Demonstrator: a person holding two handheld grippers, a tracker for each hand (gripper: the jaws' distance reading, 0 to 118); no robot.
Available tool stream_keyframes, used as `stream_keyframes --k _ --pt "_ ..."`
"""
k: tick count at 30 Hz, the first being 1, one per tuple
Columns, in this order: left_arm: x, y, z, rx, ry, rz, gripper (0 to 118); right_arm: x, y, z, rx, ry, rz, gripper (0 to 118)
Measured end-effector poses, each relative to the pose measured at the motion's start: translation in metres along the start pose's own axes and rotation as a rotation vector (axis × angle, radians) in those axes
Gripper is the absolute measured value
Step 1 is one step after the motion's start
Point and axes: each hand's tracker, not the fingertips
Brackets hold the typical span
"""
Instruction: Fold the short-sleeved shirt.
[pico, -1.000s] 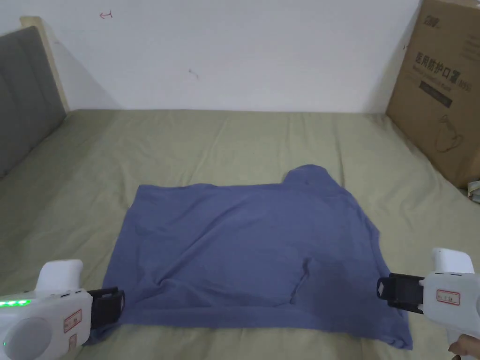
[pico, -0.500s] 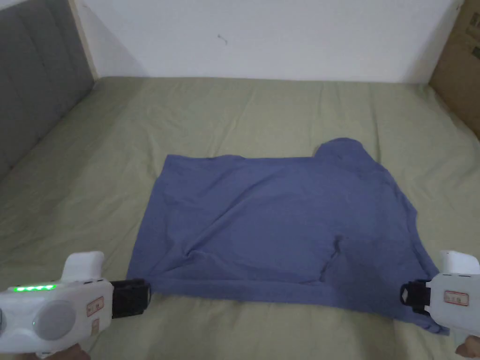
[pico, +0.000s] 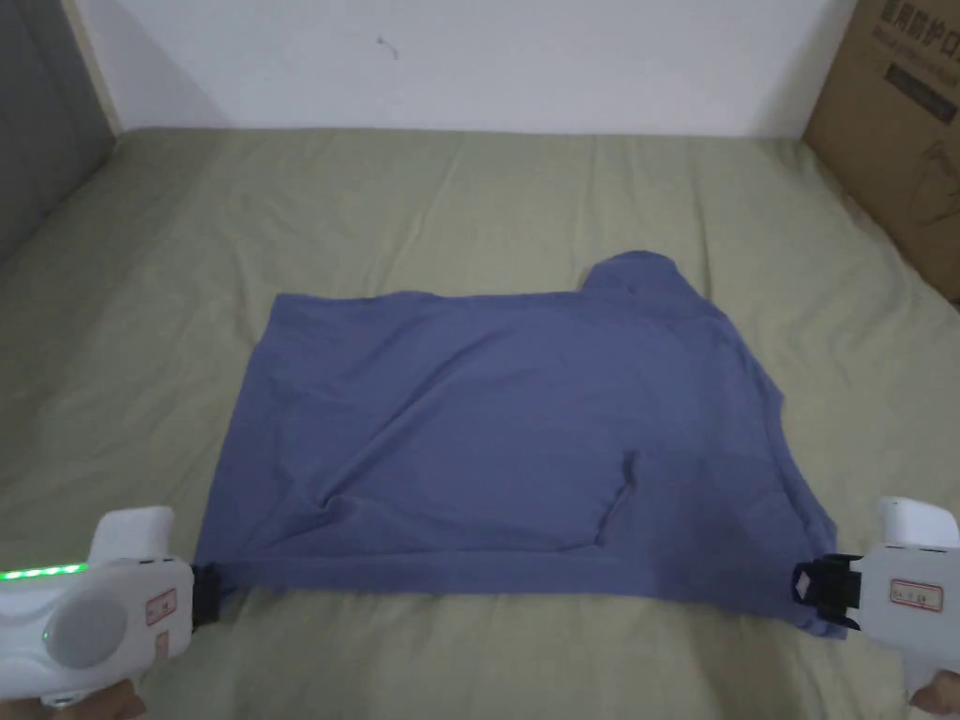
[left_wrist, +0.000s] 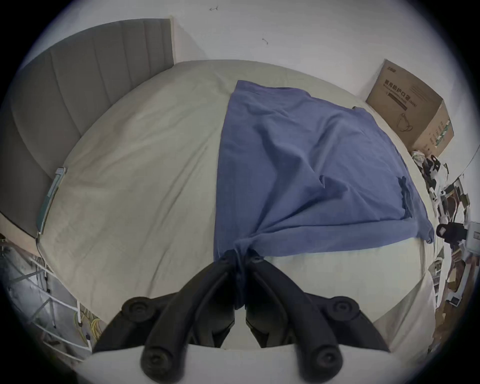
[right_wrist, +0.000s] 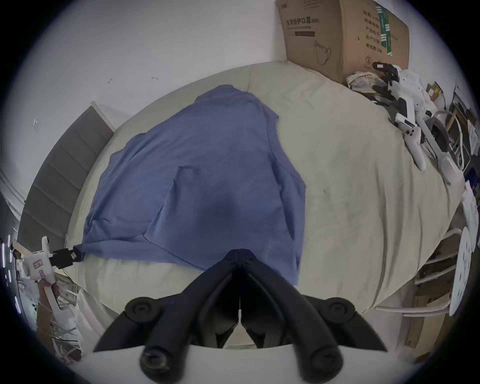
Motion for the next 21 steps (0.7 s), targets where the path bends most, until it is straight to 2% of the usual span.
stream_keyframes --k 1,2,5,10,11,13,21 --pt "0.0 0.001 0.001 -0.001 0.0 -0.003 5 0.001 0.002 0.001 0.007 -0.003 0.005 2" --pt "-0.001 0.001 0.003 0.001 -0.001 -0.003 5 0.003 0.004 0.003 0.019 -0.011 0.006 16" --pt "-0.003 0.003 0.004 0.009 0.001 -0.003 5 0.008 0.009 -0.001 0.021 -0.038 0.023 76" --pt "-0.003 0.004 0.007 0.011 -0.001 0.003 5 0.02 0.001 -0.022 -0.094 -0.091 0.034 74" --pt "-0.003 0.004 0.006 0.009 0.0 0.005 5 0.022 -0.003 -0.027 -0.127 -0.084 0.032 64" --pt "-0.003 0.003 0.007 0.005 -0.003 0.011 5 0.022 -0.012 -0.031 -0.135 -0.078 0.027 6" --pt "0.0 0.013 0.017 0.021 0.002 -0.006 5 0.02 0.002 -0.02 -0.093 -0.072 -0.006 6"
